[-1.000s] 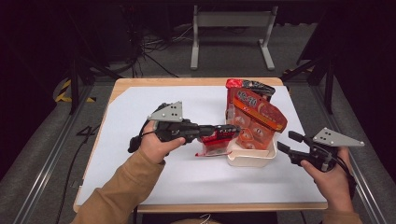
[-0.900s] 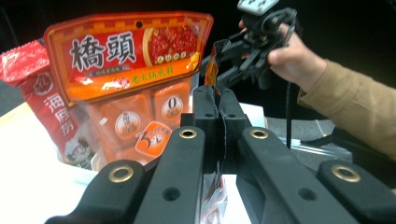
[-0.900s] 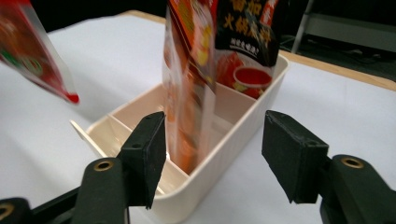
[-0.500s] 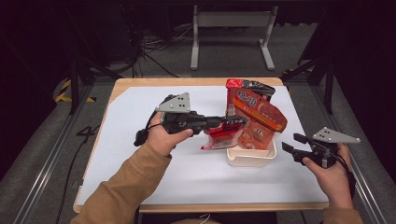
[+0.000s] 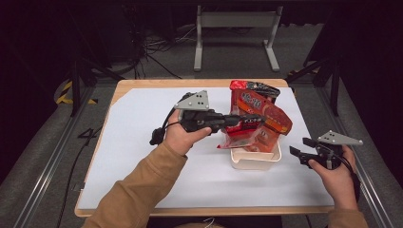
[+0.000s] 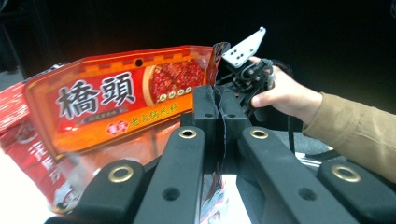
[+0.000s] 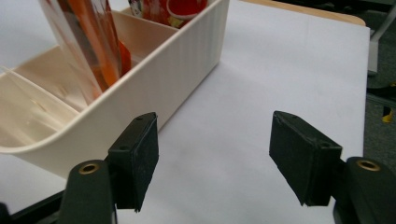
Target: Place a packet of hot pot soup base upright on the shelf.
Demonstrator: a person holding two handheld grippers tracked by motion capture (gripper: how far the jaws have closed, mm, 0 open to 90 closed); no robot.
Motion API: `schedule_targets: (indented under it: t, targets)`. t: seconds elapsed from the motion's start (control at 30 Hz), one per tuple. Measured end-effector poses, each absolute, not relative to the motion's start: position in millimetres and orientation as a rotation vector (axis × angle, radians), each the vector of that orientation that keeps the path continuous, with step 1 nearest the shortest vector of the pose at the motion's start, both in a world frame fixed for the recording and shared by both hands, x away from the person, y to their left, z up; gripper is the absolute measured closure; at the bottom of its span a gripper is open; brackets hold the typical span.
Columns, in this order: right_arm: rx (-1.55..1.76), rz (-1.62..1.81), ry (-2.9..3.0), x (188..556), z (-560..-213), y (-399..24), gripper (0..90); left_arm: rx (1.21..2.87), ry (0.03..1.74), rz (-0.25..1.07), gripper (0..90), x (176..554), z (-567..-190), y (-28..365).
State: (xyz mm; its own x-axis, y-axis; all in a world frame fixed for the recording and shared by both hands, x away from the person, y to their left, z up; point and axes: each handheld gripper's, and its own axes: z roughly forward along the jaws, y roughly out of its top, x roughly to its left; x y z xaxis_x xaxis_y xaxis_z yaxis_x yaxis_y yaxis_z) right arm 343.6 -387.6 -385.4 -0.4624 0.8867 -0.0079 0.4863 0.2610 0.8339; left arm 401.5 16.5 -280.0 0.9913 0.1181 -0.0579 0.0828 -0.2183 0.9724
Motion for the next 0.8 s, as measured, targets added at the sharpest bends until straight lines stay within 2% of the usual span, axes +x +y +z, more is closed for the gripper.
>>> schedule_targets:
  t: [0.8]
  targets:
    - [1.28, 1.035, 2.048, 347.2, -394.2, -396.6, 31.4, 1.788, 0.099, 0.004, 89.4, 404.5, -299.2, -29.2]
